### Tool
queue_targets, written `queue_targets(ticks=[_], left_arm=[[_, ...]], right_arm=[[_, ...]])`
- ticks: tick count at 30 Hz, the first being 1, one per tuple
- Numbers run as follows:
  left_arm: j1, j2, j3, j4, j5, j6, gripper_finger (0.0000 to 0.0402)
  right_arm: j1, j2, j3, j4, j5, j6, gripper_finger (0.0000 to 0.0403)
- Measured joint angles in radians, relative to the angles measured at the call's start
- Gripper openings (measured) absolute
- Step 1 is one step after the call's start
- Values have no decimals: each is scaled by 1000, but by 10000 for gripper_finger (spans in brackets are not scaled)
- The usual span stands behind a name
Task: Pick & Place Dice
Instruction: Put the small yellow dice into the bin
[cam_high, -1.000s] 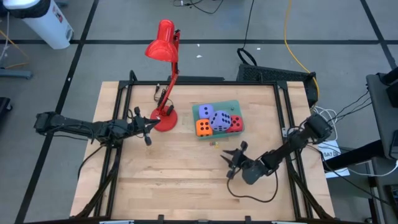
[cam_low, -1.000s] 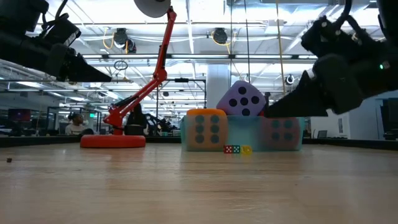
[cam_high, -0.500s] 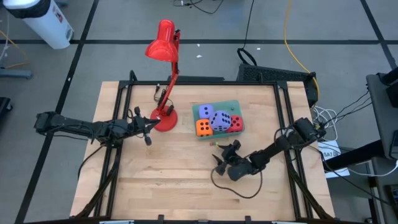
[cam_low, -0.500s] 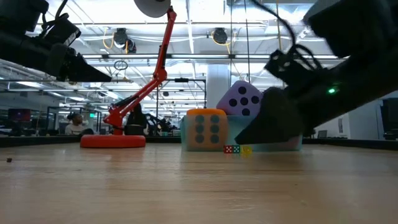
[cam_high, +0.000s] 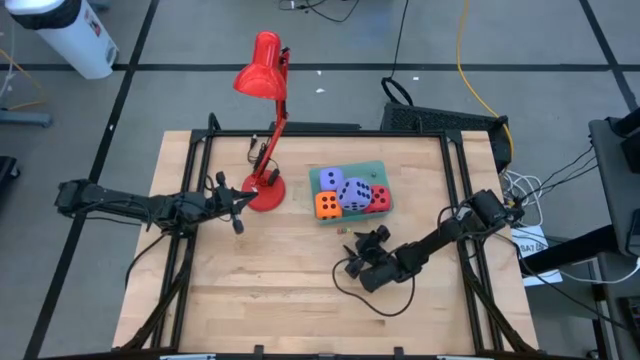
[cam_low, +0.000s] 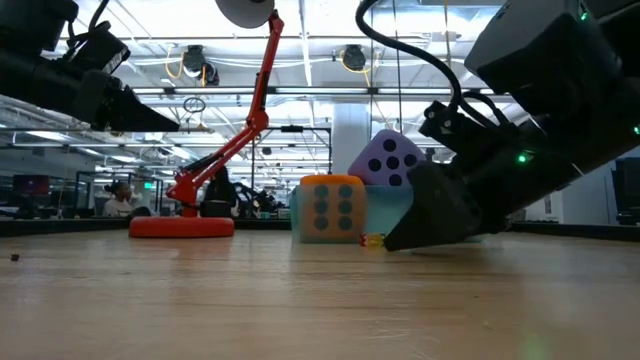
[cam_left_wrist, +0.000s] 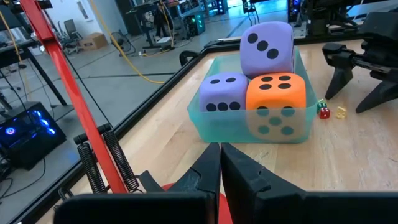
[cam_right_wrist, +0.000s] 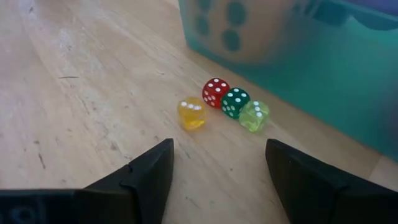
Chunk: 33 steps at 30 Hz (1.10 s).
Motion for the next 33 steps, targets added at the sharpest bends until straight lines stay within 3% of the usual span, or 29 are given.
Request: queue_targets(ticks=[14, 33], left_arm=[[0, 0, 0, 0, 0, 0, 26], [0, 0, 0, 0, 0, 0, 26]], right_arm=[[-34, 2, -3, 131, -2, -311, 247], [-34, 3, -3, 249, -85, -363, 243]])
